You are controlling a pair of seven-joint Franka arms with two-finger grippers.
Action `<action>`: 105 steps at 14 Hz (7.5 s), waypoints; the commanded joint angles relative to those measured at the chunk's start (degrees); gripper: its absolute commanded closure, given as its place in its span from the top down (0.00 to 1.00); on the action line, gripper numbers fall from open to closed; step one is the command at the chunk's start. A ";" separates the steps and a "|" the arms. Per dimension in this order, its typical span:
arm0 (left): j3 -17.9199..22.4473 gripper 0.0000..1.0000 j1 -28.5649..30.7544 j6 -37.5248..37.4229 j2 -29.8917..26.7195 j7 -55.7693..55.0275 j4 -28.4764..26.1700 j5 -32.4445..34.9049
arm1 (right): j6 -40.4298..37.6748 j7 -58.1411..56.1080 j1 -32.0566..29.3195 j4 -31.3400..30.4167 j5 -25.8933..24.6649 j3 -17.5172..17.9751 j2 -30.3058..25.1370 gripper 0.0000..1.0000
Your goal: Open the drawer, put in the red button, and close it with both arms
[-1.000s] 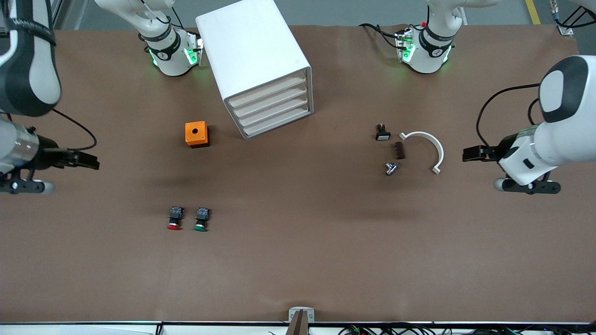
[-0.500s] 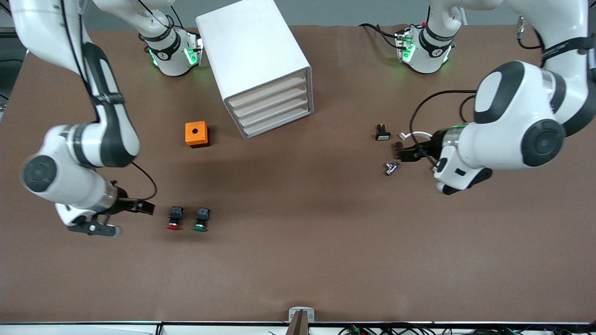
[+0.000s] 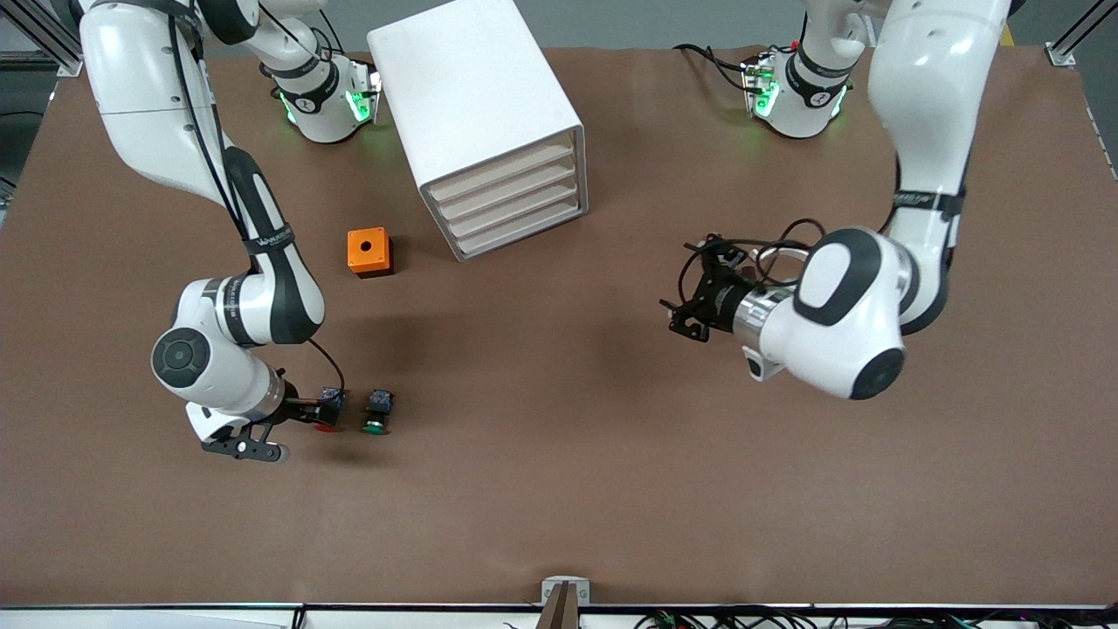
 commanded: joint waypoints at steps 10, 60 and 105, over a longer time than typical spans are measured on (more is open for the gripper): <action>-5.22 0.96 -4.75 -3.93 12.90 -34.94 4.66 -15.24 | 4.90 7.39 2.13 -6.62 0.56 -0.15 0.02 0.98; -5.13 0.14 -5.56 -2.26 17.91 -28.27 2.20 -20.70 | -24.29 80.31 34.56 -3.19 4.34 -0.06 -20.28 0.00; -5.21 0.99 -21.19 31.23 3.40 27.98 5.98 44.60 | -55.66 9.99 6.73 15.61 -0.31 -0.68 -24.40 1.00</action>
